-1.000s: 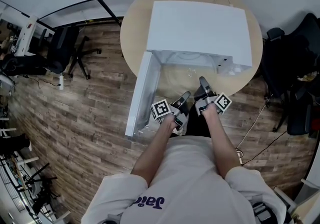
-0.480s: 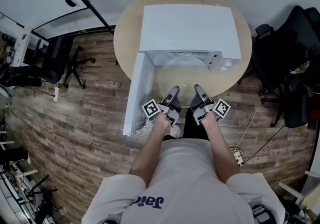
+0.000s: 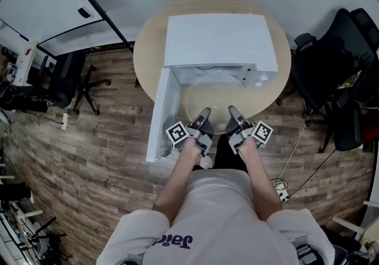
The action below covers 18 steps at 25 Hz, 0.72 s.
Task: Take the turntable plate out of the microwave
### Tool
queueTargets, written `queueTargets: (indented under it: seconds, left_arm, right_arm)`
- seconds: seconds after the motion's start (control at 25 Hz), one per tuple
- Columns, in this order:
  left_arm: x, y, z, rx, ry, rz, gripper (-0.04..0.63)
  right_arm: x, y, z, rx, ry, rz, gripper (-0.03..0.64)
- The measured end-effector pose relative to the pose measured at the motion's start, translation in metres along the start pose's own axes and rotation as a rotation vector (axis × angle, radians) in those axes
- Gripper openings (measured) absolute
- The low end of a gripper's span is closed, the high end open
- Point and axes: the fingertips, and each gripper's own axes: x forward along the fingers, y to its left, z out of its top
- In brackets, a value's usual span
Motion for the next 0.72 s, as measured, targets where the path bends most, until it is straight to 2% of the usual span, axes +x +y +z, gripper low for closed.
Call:
queueTargets:
  seconds: [0.24, 0.4, 0.72]
  left_arm:
    - [0.004, -0.04, 0.001, 0.061, 0.021, 0.012, 0.034]
    - [0.006, -0.056, -0.002, 0.047, 0.024, 0.031, 0.034]
    - [0.003, -0.085, -0.003, 0.047, 0.024, 0.042, 0.032]
  right_arm:
    - [0.005, 0.038, 0.005, 0.014, -0.017, 0.048, 0.035]
    - [0.005, 0.054, 0.008, 0.015, -0.01, 0.008, 0.037]
    - [0.008, 0.083, 0.007, 0.028, -0.013, 0.022, 0.035]
